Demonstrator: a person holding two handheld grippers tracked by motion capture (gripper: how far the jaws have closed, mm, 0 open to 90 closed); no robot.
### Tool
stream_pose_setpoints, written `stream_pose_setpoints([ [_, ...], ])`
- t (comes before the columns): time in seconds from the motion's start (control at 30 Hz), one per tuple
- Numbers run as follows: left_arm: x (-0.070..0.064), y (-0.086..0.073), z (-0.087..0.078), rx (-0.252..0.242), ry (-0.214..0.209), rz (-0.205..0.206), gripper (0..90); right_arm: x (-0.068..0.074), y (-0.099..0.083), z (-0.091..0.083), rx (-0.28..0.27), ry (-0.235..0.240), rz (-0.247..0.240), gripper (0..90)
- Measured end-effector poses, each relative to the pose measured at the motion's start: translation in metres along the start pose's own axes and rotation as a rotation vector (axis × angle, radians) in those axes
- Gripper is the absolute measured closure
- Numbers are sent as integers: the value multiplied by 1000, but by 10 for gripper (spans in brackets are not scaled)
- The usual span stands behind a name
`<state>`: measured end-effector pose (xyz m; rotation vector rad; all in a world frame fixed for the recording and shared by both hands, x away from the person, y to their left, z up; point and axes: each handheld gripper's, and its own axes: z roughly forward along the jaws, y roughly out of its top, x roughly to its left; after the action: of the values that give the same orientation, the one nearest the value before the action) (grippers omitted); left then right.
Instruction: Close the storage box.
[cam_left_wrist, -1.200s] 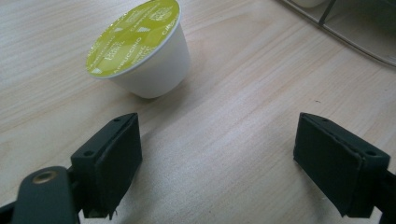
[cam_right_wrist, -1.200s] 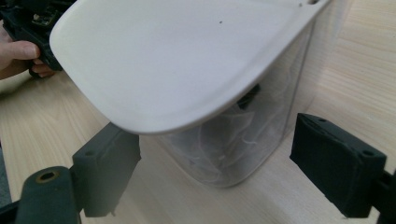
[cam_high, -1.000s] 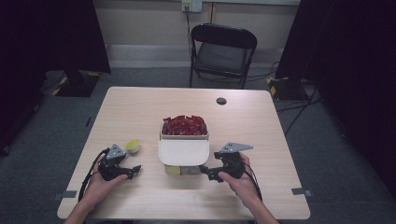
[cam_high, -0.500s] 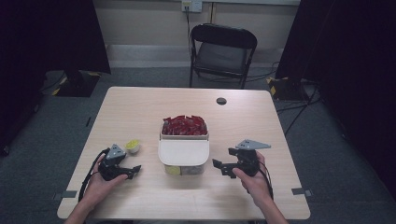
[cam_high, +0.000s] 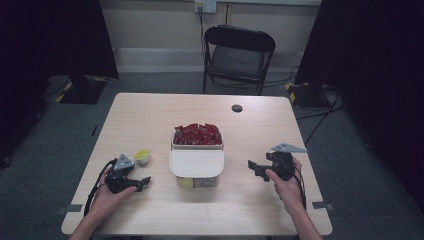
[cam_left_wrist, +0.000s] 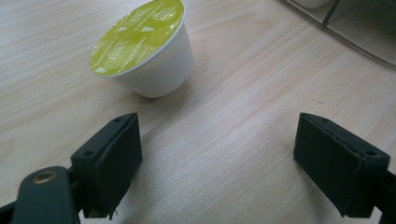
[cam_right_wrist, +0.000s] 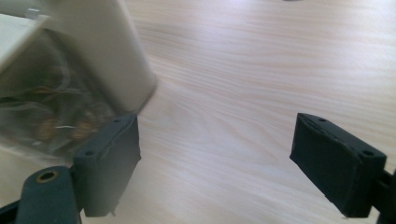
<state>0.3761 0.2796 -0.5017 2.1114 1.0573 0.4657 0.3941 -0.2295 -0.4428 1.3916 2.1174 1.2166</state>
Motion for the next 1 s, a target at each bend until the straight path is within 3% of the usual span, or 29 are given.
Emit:
stream_pose_setpoints([
  [0.17, 0, 0, 0, 1, -1, 0, 148, -16, -5, 4, 24, -64, 18, 151],
  [0.2, 0, 0, 0, 2, -1, -1, 148, -25, -11, 7, 48, -85, 44, 150],
  [0.33, 0, 0, 0, -3, -2, -2, 148, -38, -21, 13, 97, -146, 39, 151],
  [0.53, 1, 0, 0, -1, 0, -4, 148, -52, -31, 17, 132, -190, 63, 150],
  [0.73, 1, 0, 0, -1, -1, -4, 148, -54, -37, 20, 144, -260, 42, 146],
  [0.8, 1, 0, 0, -1, -1, -4, 148, -51, -39, 23, 143, -295, 4, 123],
  [0.83, 1, 0, 0, -1, -1, -4, 148, -49, -40, 24, 130, -305, 14, 119],
  [1.0, 2, 0, 0, -1, -1, -2, 148, -48, -44, 25, 95, -310, 14, 117],
])
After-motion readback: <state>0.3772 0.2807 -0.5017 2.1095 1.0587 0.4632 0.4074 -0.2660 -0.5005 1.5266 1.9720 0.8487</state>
